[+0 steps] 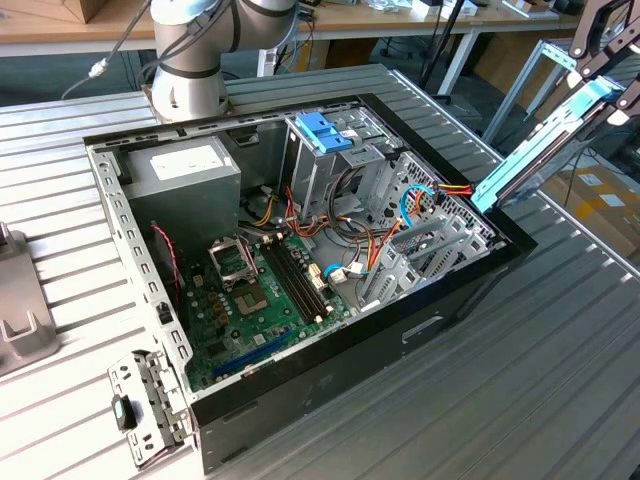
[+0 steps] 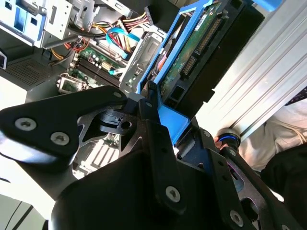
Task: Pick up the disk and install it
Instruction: 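Pick up the disk, then insert the disk into the insertion slot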
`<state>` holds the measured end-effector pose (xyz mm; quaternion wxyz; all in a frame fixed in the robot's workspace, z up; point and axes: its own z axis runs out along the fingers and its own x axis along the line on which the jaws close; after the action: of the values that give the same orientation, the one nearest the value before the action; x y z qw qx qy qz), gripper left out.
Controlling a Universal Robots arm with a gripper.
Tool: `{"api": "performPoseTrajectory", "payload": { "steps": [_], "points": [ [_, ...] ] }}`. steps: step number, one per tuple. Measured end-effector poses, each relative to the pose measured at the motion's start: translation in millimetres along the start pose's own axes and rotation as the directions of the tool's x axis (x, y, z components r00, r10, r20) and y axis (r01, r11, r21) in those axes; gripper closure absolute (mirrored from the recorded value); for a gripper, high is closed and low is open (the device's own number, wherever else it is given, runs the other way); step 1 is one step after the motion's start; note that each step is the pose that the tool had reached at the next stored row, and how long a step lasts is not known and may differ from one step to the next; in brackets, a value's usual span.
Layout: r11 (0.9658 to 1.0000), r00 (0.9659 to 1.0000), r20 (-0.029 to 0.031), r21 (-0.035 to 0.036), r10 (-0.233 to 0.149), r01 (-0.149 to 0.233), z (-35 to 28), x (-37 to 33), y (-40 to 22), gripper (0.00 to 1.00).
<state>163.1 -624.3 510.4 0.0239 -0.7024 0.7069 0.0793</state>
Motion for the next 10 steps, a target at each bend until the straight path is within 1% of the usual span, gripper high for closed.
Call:
{"api": "performPoseTrajectory", "payload": {
  "steps": [10],
  "points": [
    [1.0,1.0,-0.0001,0.0,0.0,0.0,0.0,-0.3,-0.8,0.63]
  ]
}}
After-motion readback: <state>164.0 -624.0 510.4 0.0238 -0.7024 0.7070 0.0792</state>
